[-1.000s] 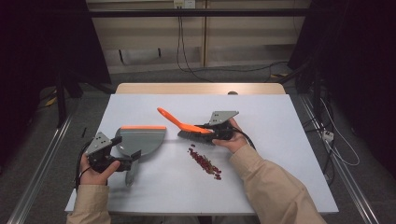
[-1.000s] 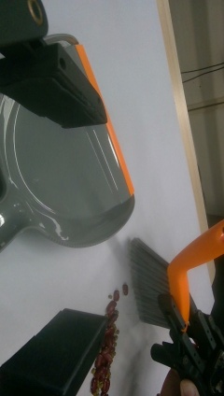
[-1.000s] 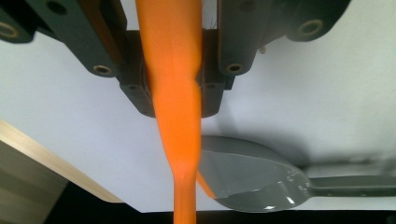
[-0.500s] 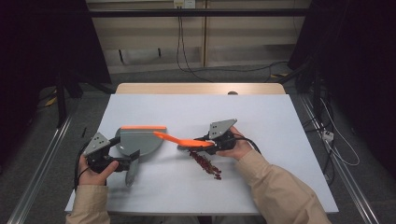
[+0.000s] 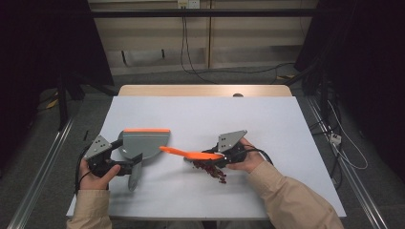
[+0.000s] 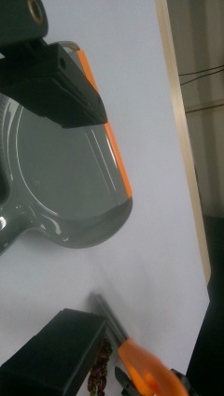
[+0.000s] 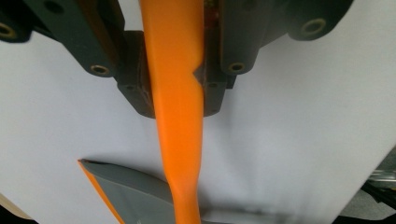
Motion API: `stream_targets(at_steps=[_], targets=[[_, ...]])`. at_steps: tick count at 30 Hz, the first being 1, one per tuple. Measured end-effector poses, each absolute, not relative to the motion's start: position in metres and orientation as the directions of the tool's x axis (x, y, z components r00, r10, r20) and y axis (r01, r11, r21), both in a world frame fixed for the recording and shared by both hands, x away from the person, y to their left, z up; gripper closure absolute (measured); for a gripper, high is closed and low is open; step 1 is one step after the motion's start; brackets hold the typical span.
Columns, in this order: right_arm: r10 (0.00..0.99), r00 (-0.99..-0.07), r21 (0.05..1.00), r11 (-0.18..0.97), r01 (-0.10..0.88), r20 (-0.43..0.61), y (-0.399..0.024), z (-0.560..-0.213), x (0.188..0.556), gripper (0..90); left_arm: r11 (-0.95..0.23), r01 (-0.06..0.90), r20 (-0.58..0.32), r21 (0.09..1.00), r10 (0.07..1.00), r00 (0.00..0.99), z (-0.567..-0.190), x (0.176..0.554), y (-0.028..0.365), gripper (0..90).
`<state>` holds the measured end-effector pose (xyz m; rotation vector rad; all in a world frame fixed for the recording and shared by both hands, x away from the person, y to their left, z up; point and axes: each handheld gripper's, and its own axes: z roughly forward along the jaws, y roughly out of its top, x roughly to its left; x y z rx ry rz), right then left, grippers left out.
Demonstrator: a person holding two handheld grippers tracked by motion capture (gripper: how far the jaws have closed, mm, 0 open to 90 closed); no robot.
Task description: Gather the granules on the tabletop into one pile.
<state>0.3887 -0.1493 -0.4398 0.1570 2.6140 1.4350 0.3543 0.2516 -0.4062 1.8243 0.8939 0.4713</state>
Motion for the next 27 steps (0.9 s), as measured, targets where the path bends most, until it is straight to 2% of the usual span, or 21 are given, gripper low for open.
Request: stream_targets(at_steps=[20,23,27], targets=[[0.200,-0.978,0.863,0.502,0.058,-0.050,-0.146,-0.440,0.366,69.9,-0.226,0.356,-0.071,0.907,0.751,0.656,-0.405,0.353,0.250,4.6],[0.206,-0.976,0.861,0.506,0.046,-0.069,-0.145,-0.439,0.364,70.0,-0.228,0.356,-0.070,0.906,0.749,0.659,-0.405,0.354,0.249,4.5],[0.244,-0.968,0.872,0.486,0.067,-0.061,-0.146,-0.439,0.367,70.6,-0.231,0.358,-0.069,0.905,0.749,0.658,-0.406,0.353,0.249,4.6]])
